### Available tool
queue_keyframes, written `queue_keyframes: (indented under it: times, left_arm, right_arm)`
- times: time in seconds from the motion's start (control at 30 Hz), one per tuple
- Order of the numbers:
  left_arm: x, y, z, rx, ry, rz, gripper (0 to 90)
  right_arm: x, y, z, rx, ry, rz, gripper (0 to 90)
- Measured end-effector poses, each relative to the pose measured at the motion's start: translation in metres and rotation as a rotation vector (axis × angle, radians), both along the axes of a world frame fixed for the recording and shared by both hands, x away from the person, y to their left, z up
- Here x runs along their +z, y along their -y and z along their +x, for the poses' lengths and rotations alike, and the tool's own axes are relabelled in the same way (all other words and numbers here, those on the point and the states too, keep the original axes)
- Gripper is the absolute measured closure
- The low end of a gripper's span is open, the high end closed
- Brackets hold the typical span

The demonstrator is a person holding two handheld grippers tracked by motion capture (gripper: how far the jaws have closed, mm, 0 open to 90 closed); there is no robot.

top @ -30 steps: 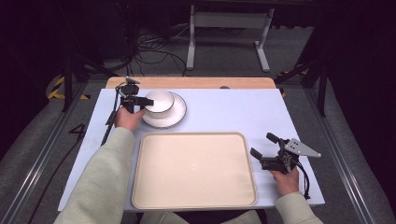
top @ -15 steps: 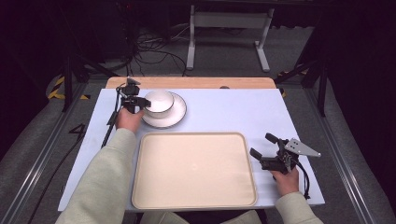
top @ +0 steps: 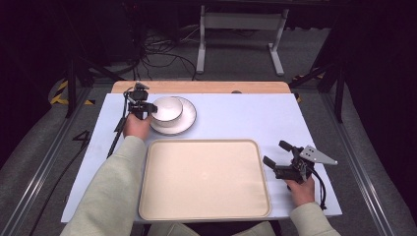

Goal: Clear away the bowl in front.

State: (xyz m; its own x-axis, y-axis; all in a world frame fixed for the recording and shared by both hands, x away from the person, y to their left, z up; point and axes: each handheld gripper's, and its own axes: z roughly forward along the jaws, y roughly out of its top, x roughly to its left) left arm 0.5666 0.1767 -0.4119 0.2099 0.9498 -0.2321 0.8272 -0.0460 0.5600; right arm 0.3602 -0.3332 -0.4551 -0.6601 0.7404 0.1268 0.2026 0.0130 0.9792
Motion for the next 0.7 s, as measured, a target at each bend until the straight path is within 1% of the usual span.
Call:
queue_keyframes:
  times: [0.1, 0.2, 0.23, 0.3, 0.37, 0.47, 0.57, 0.7]
  left_arm:
    - [0.002, 0.001, -0.001, 0.0, 0.014, -0.008, 82.3]
    - [0.005, 0.002, -0.002, -0.004, 0.02, -0.003, 82.1]
    - [0.006, 0.002, -0.002, -0.008, 0.019, -0.002, 82.0]
    - [0.007, 0.001, -0.003, -0.004, 0.022, -0.014, 81.8]
    - [0.008, 0.0, -0.003, -0.002, 0.015, -0.016, 81.7]
    - [0.01, -0.001, -0.005, -0.002, 0.022, -0.021, 81.2]
    - [0.013, -0.001, -0.006, -0.011, 0.022, -0.006, 80.9]
    - [0.015, -0.001, -0.007, -0.014, 0.022, -0.008, 80.8]
  right_arm:
    - [0.0, 0.0, 0.0, -0.002, -0.005, 0.002, 1.7]
    - [0.0, 0.0, 0.0, -0.003, -0.005, 0.002, 1.7]
    - [0.0, 0.0, 0.0, -0.003, -0.005, 0.001, 1.7]
    - [0.0, 0.0, 0.0, -0.003, -0.005, 0.002, 1.7]
    - [0.0, 0.0, 0.0, -0.002, -0.005, 0.002, 1.8]
    - [0.0, 0.0, 0.0, -0.001, -0.005, 0.003, 1.9]
    - [0.0, 0.0, 0.0, -0.002, -0.005, 0.003, 1.9]
    - [0.0, 0.0, 0.0, 0.0, -0.006, 0.003, 2.0]
